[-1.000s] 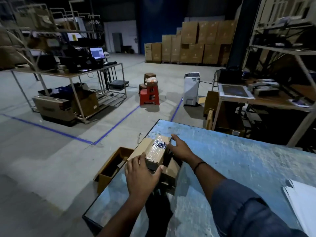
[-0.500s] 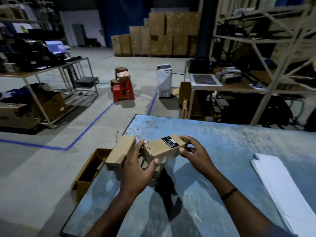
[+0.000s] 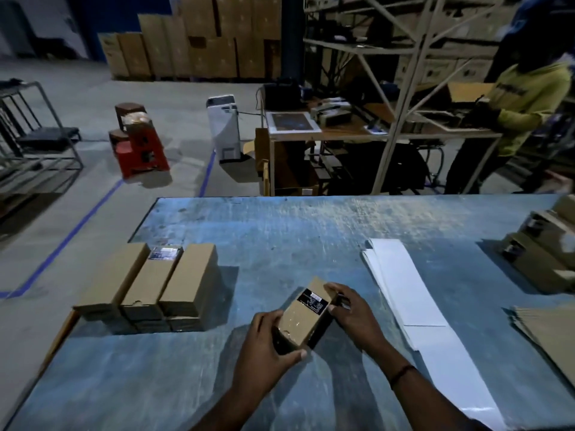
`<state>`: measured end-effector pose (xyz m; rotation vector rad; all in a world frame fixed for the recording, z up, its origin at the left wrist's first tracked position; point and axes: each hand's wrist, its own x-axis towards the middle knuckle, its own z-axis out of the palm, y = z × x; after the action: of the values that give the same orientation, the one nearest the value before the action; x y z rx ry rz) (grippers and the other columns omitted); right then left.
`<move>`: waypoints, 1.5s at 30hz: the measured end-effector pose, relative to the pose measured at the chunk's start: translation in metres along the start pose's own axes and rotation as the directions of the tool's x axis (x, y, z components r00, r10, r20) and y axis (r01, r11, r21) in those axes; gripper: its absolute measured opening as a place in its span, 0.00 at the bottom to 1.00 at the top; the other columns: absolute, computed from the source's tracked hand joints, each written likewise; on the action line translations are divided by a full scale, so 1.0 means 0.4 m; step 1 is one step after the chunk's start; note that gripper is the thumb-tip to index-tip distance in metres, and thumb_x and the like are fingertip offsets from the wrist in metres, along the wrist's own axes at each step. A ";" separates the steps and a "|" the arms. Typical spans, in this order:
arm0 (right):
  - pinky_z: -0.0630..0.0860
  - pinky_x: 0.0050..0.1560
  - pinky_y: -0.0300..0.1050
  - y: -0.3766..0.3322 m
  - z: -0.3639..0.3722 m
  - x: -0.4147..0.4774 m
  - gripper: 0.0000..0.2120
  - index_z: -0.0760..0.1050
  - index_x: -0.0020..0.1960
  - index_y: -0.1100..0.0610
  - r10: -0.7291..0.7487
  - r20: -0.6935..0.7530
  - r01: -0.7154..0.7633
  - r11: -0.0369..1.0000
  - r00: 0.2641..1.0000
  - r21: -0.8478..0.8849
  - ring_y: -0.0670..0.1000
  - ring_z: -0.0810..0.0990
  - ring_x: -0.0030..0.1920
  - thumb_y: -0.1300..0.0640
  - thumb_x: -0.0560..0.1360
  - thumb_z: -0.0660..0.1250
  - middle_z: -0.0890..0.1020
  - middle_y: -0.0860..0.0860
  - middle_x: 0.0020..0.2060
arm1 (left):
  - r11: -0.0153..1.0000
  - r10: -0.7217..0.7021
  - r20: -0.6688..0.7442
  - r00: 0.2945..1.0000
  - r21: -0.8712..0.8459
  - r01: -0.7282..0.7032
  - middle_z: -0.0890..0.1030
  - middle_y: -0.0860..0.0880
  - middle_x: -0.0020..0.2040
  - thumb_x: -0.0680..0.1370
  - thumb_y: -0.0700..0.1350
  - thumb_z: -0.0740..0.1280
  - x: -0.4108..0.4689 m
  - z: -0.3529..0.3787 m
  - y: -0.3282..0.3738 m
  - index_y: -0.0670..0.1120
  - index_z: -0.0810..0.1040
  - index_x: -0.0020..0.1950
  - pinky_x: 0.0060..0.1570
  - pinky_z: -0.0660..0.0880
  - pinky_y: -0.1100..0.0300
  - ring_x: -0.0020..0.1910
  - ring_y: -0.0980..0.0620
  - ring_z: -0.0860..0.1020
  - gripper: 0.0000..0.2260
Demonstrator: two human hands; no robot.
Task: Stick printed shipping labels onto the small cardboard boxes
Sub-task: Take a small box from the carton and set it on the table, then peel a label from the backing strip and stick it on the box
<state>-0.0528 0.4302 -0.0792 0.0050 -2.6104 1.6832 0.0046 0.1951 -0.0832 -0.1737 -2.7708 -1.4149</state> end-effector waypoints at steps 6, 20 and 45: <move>0.71 0.56 0.40 -0.031 -0.010 -0.010 0.22 0.73 0.68 0.57 0.076 -0.180 -0.108 0.978 0.981 -0.180 0.57 0.80 0.58 0.61 0.75 0.72 0.73 0.55 0.63 | 0.989 -0.032 -0.075 0.997 -0.150 0.020 0.82 0.60 0.48 0.72 0.65 0.70 -0.005 0.060 0.068 0.60 0.79 0.57 0.47 0.81 0.54 0.47 0.62 0.81 0.16; 0.74 0.62 0.47 -0.058 -0.024 -0.018 0.54 0.58 0.79 0.53 0.032 0.290 0.087 0.918 0.957 -0.387 0.56 0.73 0.65 0.35 0.57 0.68 0.68 0.52 0.66 | 0.909 0.126 0.294 0.948 0.349 -0.229 0.75 0.50 0.73 0.84 0.43 0.62 0.293 0.000 0.139 0.51 0.76 0.72 0.63 0.65 0.63 0.70 0.49 0.72 0.17; 0.74 0.68 0.54 0.107 -0.190 0.020 0.20 0.80 0.65 0.56 -0.194 -0.111 0.123 0.880 0.975 -0.458 0.59 0.78 0.66 0.58 0.73 0.66 0.81 0.56 0.64 | 0.932 0.162 -0.205 0.965 0.354 -0.082 0.76 0.50 0.61 0.76 0.52 0.73 0.151 0.008 0.032 0.53 0.84 0.58 0.50 0.79 0.51 0.52 0.47 0.79 0.11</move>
<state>-0.0597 0.5173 -0.0864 0.0723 -2.7234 0.9563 -0.0541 0.2105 -0.0702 -0.1578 -2.7001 -0.8432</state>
